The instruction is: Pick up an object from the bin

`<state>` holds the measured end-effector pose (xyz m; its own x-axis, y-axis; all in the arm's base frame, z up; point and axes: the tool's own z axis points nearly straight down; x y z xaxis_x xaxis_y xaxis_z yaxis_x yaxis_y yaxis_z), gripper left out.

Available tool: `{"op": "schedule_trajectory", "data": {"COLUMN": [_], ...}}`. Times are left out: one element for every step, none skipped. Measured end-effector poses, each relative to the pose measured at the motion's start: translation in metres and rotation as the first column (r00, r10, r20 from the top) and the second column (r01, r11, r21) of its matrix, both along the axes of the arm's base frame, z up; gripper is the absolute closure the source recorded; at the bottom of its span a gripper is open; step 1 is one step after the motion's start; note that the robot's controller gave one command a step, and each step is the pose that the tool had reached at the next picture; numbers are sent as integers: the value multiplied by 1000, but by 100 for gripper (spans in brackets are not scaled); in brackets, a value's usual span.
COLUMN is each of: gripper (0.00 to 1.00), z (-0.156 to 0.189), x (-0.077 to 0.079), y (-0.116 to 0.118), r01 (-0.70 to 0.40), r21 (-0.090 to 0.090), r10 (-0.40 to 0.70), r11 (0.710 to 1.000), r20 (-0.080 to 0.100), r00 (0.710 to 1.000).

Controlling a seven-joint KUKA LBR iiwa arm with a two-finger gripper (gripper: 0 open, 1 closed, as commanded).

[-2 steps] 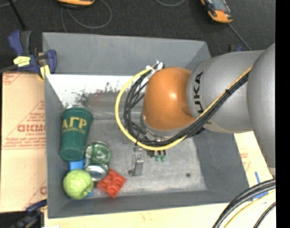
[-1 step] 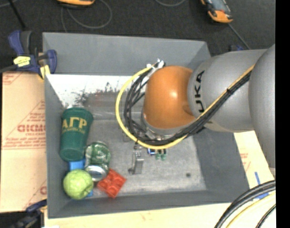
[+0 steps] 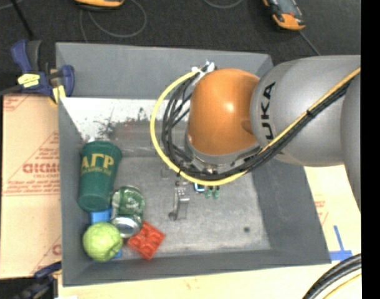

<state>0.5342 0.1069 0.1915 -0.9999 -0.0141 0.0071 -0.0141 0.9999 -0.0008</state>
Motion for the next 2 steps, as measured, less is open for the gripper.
{"op": "schedule_trajectory", "data": {"gripper": [0,0], "z": [13,-44], "x": [47,31], "y": [29,26], "r01": [-9,37], "r21": [7,5], "r10": [8,-37], "r11": [1000,999], "r20": [33,15], "r00": [999,999]}}
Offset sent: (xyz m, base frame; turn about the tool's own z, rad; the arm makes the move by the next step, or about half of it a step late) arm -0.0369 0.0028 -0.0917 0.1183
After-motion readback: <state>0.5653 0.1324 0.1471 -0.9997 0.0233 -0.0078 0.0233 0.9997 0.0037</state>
